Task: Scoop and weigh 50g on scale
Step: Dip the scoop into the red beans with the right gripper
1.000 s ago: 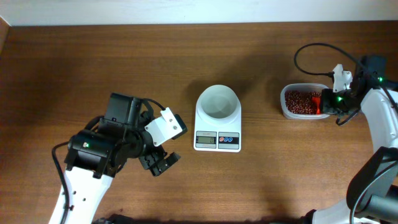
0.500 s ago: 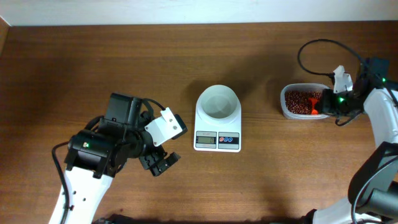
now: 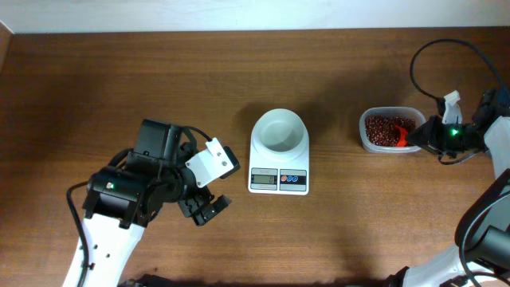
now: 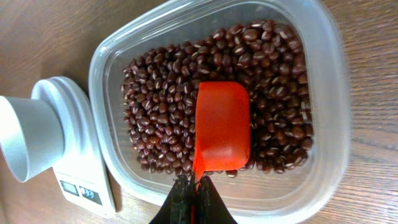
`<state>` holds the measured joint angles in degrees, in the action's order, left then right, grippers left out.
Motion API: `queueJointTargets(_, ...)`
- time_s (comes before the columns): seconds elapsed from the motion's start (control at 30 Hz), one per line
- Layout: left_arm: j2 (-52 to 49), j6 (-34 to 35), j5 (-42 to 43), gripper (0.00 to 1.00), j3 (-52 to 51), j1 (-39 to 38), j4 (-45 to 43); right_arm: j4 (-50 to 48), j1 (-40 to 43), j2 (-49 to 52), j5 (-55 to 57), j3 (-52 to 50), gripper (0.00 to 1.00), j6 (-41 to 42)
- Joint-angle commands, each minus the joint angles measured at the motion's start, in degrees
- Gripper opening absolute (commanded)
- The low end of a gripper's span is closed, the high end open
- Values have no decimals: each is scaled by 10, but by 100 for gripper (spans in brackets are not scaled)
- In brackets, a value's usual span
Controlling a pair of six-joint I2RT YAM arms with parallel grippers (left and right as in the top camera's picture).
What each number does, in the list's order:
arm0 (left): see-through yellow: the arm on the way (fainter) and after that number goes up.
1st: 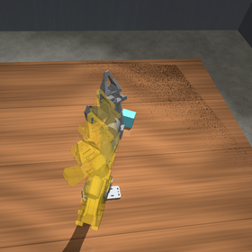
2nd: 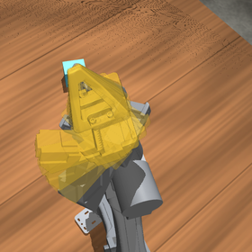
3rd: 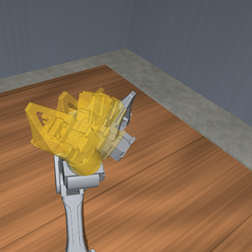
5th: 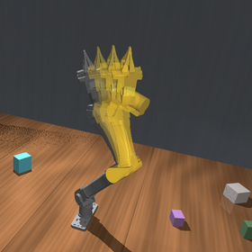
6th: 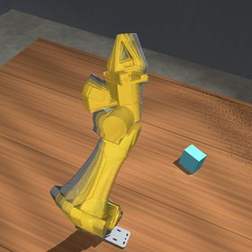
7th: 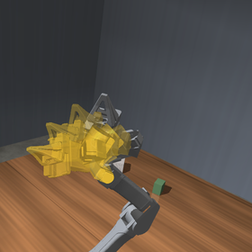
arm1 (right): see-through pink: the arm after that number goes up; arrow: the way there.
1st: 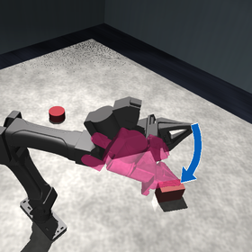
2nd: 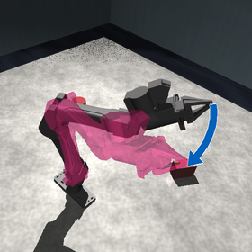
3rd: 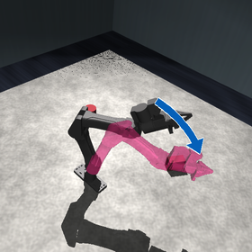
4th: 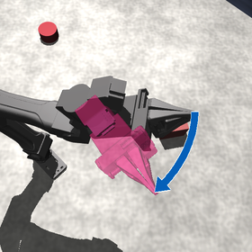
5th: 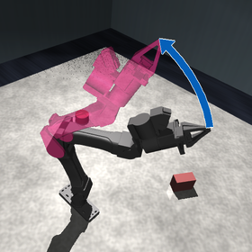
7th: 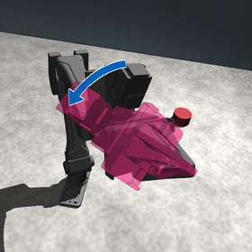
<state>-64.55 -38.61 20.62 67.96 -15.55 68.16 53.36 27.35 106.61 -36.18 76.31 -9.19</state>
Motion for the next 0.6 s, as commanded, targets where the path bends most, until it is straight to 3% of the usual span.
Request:
queueJointTargets(0.0, 4, -3, 10, 99, -5, 3, 1, 8, -2, 15, -29, -2, 4, 2)
queueJointTargets(0.23, 4, -3, 10, 99, -5, 3, 1, -6, -3, 18, 33, -2, 4, 13)
queueJointTargets(0.57, 4, -3, 10, 99, -5, 3, 0, -18, -3, 18, 35, -2, 4, 41)
